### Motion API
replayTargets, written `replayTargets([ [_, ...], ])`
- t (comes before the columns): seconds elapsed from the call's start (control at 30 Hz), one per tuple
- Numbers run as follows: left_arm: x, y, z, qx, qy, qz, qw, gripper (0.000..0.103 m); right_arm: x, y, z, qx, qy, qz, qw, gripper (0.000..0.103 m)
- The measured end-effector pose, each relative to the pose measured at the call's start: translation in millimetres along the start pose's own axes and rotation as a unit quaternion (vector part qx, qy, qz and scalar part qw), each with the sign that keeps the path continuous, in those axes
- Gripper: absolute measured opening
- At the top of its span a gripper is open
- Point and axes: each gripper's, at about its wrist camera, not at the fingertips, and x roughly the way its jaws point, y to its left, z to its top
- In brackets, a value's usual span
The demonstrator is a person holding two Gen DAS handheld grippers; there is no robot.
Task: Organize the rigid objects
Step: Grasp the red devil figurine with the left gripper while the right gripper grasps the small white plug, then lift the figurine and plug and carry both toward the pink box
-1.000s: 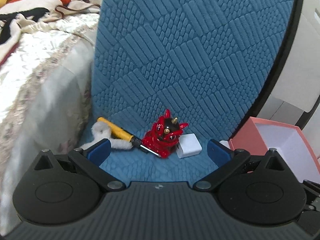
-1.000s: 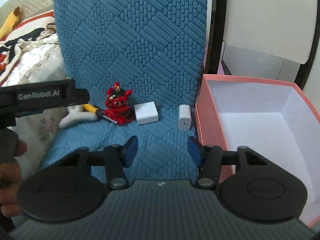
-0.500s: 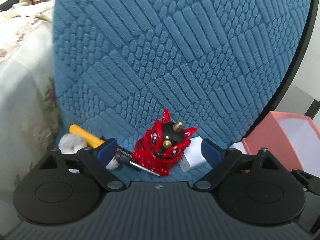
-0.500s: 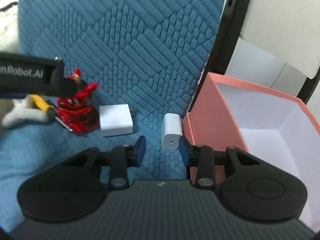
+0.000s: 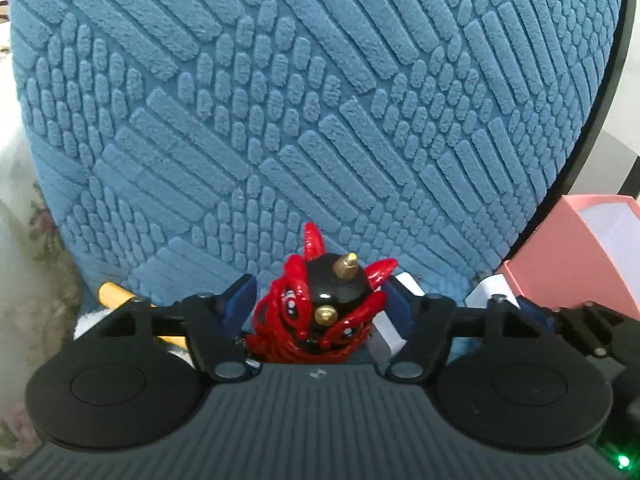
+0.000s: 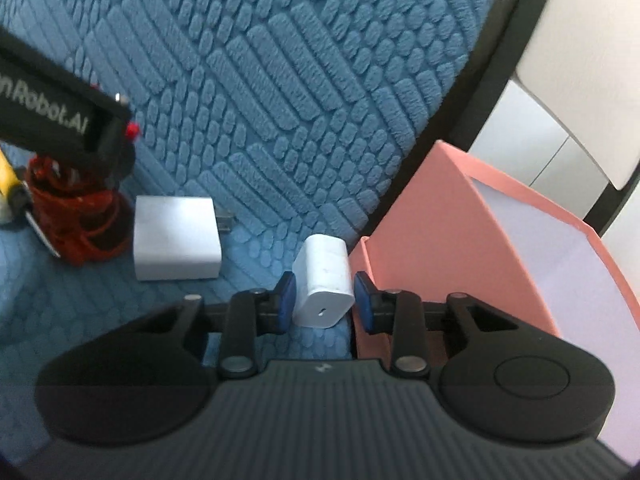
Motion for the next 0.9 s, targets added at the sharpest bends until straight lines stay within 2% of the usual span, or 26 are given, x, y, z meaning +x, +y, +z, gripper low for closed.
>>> replayTargets([
  [0.07, 6.2, -2.2, 0.7, 0.009, -0.002, 0.001, 1.0000, 0.067, 10.6, 2.4, 1.5, -0.003, 0.014, 0.008, 1.000, 0.034],
  [0.2, 10.9, -4.9, 3.6, 0.004, -0.003, 0.003, 1.0000, 0.066, 30.2, 1.4, 5.4, 0.017, 0.030, 0.029, 0.999, 0.031],
  [0.4, -24.0, -2.4, -2.7, -0.031, -0.001, 0.007, 0.9995, 0.066, 18.1, -6.2, 4.6, 0.029, 0.024, 0.048, 0.998, 0.030],
  [0.67, -72.8, -1.8, -17.7, -0.075, 0.005, 0.004, 0.9972, 0.066, -22.7, -19.1, -3.3, 0.022, 0.013, 0.087, 0.996, 0.030],
  [0.9, -119.6, -8.0, -48.6, -0.085, 0.011, 0.018, 0.9961, 0.066, -70.9, -18.9, -29.9, 0.015, 0.018, 0.126, 0.992, 0.030],
])
